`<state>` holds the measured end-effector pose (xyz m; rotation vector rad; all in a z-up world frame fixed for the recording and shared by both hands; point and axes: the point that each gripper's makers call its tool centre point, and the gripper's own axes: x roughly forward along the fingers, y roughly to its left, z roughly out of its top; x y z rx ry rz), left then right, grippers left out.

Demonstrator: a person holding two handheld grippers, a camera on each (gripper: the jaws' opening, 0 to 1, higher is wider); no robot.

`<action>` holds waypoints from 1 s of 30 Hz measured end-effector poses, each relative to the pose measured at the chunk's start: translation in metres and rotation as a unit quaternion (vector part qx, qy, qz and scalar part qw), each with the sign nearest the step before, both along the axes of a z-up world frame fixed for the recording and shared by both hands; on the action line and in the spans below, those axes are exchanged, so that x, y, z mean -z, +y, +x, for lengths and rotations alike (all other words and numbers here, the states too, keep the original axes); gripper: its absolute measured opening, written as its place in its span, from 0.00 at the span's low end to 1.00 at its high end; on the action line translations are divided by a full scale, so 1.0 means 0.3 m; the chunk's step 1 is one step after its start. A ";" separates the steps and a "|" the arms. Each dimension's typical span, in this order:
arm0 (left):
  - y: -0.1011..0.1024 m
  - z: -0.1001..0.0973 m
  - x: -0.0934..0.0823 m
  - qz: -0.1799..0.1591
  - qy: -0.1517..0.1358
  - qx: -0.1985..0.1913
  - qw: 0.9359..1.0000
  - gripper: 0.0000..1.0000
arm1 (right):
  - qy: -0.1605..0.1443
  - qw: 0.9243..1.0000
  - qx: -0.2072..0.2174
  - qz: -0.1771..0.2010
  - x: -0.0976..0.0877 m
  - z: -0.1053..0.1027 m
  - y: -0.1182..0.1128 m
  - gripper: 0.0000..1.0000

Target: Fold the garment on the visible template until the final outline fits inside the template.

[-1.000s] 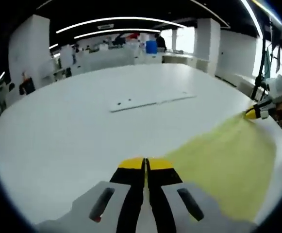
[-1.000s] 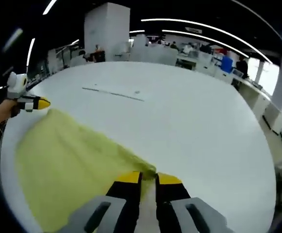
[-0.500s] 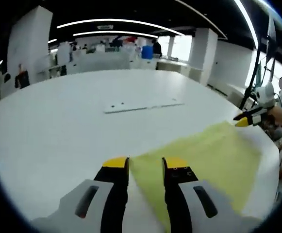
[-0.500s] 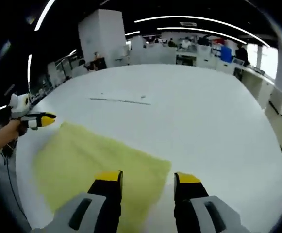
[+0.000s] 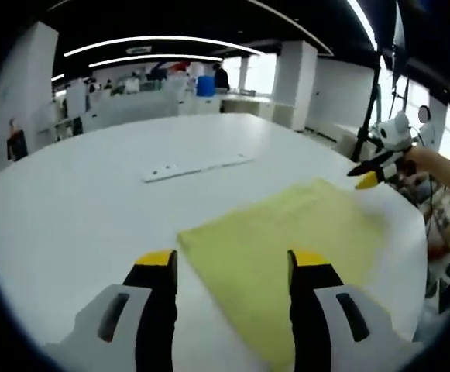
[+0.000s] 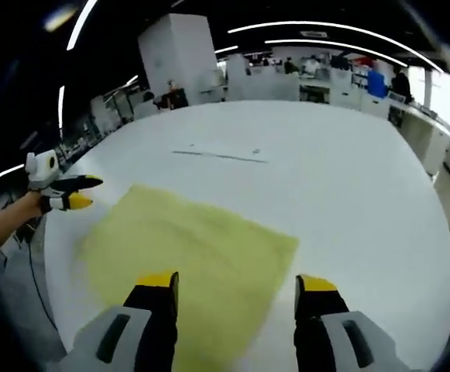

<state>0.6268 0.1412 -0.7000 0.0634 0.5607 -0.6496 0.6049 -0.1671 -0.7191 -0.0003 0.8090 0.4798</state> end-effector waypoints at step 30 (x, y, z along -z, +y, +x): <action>0.082 -0.311 0.141 -0.005 0.050 0.004 0.999 0.41 | 0.038 0.998 -0.032 0.032 0.111 -0.331 -0.016 0.39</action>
